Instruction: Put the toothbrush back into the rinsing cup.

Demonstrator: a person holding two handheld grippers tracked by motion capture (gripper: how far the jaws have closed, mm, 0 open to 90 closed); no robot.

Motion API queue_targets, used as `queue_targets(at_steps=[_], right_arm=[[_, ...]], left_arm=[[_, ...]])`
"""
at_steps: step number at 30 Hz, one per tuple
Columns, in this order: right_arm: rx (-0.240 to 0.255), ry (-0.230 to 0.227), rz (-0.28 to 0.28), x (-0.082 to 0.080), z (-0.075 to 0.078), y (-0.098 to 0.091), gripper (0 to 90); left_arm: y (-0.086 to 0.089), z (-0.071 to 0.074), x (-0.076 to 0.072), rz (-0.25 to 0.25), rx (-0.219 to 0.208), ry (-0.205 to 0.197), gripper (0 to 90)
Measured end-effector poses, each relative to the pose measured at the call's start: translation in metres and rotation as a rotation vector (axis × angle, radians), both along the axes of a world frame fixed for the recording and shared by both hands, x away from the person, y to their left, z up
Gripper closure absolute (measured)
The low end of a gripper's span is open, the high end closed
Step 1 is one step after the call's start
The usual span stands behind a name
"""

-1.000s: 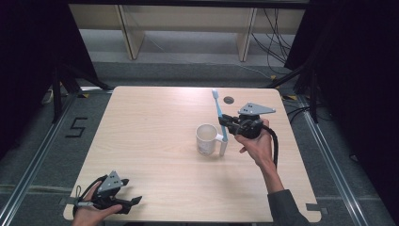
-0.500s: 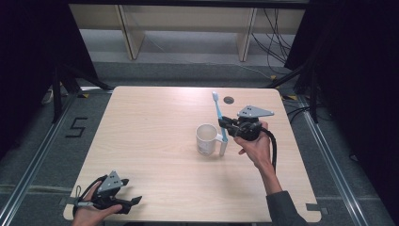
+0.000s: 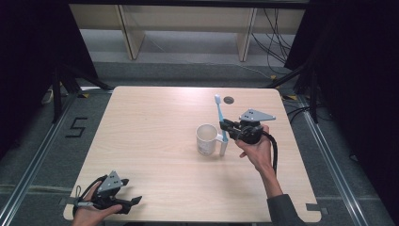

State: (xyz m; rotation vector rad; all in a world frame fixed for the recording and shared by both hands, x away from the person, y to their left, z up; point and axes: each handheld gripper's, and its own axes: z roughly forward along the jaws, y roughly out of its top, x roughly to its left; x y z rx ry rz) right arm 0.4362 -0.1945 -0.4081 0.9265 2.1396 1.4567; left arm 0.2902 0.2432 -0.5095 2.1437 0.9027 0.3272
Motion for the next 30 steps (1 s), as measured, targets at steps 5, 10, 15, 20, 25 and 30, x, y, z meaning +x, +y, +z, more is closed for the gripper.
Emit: queue_targets(at_steps=[5,10,15,20,25,30], right_arm=[[0.011,-0.009,0.005,-0.002,-0.003,-0.002,79.6],[0.01,0.007,-0.01,-0.007,-0.005,-0.002,79.6],[0.007,0.0,-0.005,-0.008,-0.009,-0.004,79.6],[-0.013,-0.019,-0.005,-0.01,-0.011,-0.005,79.5],[0.003,-0.003,0.001,-0.012,-0.013,-0.007,79.4],[0.018,-0.004,0.005,-0.012,-0.014,-0.007,79.3]], left_arm=[[0.0,0.0,0.0,-0.001,0.0,0.0,18.3],[0.0,0.001,-0.001,0.004,-0.003,0.001,18.3],[0.0,0.001,0.0,0.003,0.001,-0.001,18.3],[0.0,0.0,0.0,-0.001,0.001,-0.002,18.3],[0.0,0.0,0.0,0.0,0.0,-0.001,18.3],[0.0,0.0,0.0,0.004,-0.003,0.0,18.3]])
